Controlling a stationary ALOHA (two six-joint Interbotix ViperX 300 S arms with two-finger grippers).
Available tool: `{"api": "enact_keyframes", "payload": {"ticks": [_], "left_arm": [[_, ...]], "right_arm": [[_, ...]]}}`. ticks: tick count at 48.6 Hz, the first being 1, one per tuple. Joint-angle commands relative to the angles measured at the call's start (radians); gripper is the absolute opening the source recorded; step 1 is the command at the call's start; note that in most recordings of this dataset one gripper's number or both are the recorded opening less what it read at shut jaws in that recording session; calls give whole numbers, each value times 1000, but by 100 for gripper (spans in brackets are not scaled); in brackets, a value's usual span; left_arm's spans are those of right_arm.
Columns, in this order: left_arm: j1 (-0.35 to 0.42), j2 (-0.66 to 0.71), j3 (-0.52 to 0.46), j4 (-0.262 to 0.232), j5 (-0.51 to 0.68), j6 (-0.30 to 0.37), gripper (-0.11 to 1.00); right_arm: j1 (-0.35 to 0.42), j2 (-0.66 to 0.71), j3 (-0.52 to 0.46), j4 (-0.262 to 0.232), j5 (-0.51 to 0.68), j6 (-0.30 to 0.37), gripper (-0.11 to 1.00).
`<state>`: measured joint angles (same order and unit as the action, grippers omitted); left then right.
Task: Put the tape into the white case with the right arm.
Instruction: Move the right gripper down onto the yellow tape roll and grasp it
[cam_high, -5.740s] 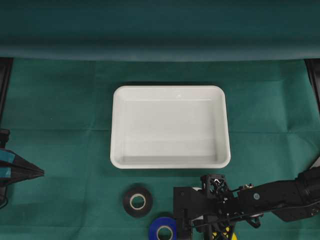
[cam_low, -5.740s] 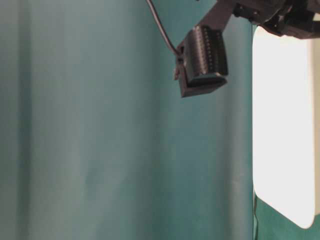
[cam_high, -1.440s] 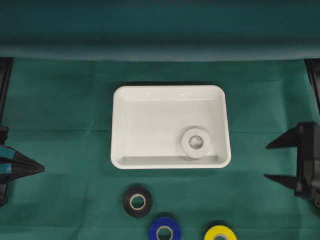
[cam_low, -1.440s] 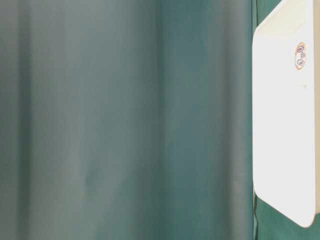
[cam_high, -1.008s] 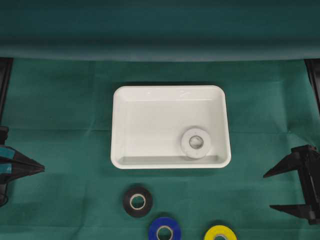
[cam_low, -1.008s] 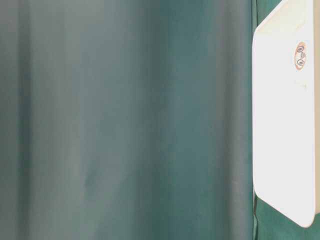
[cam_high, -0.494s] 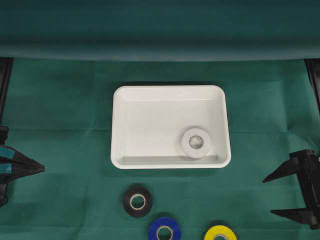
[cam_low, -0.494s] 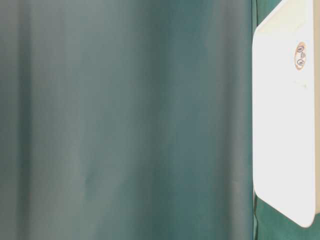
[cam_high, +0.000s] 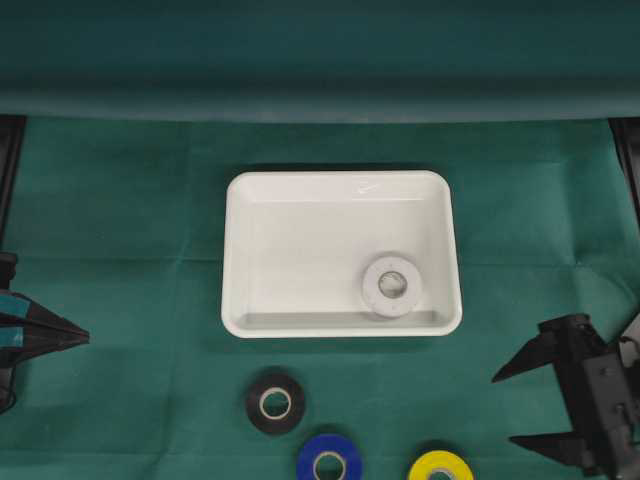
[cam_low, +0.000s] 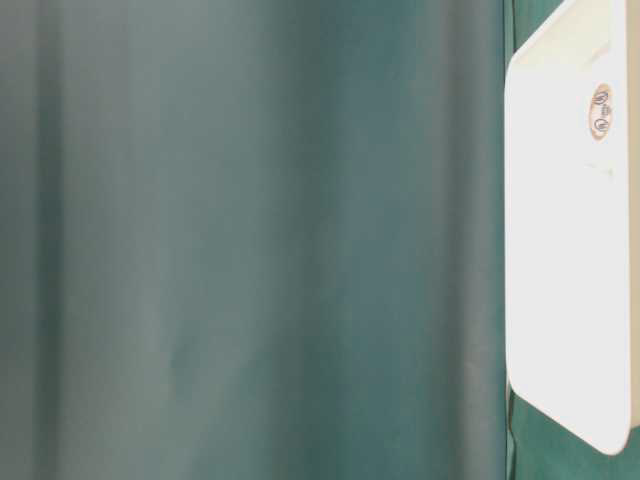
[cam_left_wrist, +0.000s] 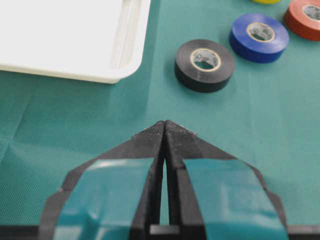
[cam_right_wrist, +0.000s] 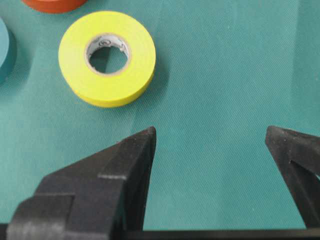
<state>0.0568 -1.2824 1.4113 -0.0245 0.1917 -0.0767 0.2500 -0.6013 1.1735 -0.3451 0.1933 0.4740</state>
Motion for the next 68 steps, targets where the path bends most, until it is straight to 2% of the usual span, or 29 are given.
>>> {"api": "enact_keyframes", "payload": {"ticks": [1, 16, 36, 68], "left_arm": [[3, 8, -11, 0, -11, -2, 0], [3, 8, -12, 0, -11, -2, 0], [3, 8, -11, 0, -11, -2, 0], [3, 8, -11, 0, -11, -2, 0]], "right_arm": [[8, 46, -51, -2, -9, -2, 67], [48, 224, -164, -2, -9, -2, 67], [57, 410, -296, -3, -11, -2, 68], [60, 512, -310, -3, -11, -2, 67]]}}
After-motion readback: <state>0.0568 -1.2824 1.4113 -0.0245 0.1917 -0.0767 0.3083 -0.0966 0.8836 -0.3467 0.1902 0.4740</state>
